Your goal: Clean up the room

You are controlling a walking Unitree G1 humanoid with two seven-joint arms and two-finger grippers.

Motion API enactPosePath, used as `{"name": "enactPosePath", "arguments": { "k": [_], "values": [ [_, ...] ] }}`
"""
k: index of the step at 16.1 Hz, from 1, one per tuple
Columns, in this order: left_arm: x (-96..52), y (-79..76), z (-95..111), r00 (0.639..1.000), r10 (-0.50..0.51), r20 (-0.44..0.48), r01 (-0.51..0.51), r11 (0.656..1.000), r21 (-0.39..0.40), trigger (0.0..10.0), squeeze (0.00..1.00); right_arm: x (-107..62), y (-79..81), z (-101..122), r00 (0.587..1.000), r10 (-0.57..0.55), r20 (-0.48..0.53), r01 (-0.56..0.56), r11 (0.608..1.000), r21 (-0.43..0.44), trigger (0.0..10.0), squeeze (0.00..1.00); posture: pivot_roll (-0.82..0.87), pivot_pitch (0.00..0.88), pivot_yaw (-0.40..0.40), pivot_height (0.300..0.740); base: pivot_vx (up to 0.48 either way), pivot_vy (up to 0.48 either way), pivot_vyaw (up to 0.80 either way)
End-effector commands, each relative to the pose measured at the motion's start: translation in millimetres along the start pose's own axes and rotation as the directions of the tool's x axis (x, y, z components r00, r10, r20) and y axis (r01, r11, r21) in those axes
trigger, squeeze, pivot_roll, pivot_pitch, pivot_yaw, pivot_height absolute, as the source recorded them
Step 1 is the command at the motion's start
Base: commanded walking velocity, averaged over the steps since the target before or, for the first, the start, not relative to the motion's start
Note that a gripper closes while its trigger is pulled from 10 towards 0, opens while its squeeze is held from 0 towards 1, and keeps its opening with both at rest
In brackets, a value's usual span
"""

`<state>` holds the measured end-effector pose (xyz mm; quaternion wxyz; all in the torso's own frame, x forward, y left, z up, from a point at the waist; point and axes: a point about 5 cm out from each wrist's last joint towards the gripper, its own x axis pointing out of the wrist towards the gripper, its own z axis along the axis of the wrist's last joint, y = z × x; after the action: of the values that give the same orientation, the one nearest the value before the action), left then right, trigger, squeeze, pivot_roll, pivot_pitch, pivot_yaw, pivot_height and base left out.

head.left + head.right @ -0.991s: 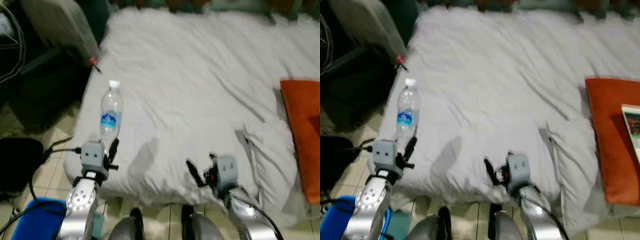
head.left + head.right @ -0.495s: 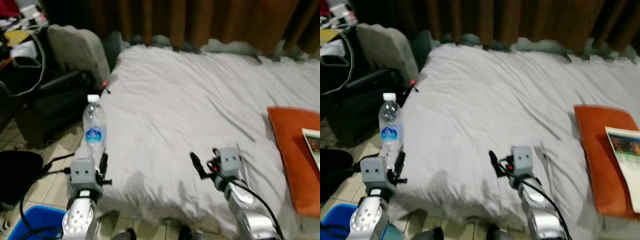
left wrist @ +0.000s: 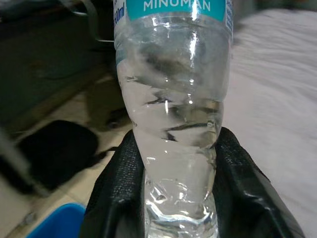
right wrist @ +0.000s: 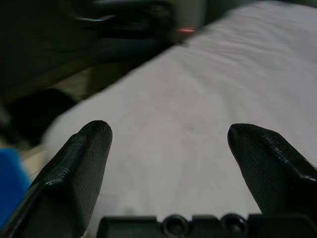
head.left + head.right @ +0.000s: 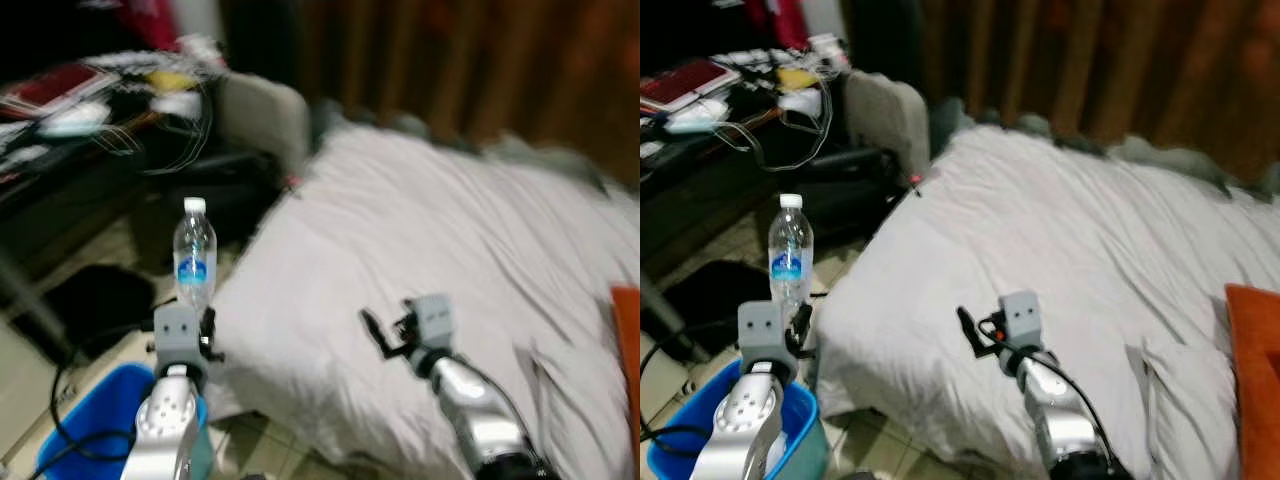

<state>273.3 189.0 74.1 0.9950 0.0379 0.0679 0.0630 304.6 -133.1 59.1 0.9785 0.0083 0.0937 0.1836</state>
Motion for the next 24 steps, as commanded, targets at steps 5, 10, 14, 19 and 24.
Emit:
{"name": "enactPosePath", "arguments": {
  "k": [5,10,14,19,24],
  "values": [
    [-6.2,4.2,-23.0,0.992,0.061,-0.112,-0.061,0.998,0.0,10.0,0.0,5.5,-1.5,-7.3,0.998,0.061,-0.033,-0.061,0.998,-0.007,10.0,0.0,0.18,0.0,-0.039,0.74,0.0,0.0,0.54],
    [-2.4,6.3,-22.8,0.995,0.038,-0.088,-0.035,0.999,0.037,10.0,0.0,10.5,7.5,-7.9,0.991,0.132,-0.032,-0.133,0.991,-0.029,10.0,0.0,0.19,0.0,-0.055,0.74,0.0,0.0,0.53],
    [9.4,4.3,-21.7,0.995,-0.063,-0.083,0.064,0.998,0.005,10.0,0.0,13.3,15.2,-6.0,0.986,0.167,-0.018,-0.168,0.984,-0.065,10.0,0.0,0.18,0.0,-0.058,0.74,0.258,0.251,0.11],
    [14.5,-2.9,-24.5,0.986,-0.141,-0.094,0.141,0.99,-0.002,10.0,0.0,10.1,16.1,-11.3,0.985,0.172,-0.02,-0.173,0.982,-0.072,10.0,0.0,0.17,0.0,-0.051,0.74,0.346,0.332,0.0],
    [16.9,-14.2,-28.4,0.967,-0.234,-0.101,0.236,0.972,0.007,10.0,0.0,9.7,13.8,-13.7,0.985,0.166,-0.038,-0.169,0.981,-0.096,10.0,0.0,0.16,0.0,-0.052,0.74,0.356,0.321,-0.16]
  ]
}}
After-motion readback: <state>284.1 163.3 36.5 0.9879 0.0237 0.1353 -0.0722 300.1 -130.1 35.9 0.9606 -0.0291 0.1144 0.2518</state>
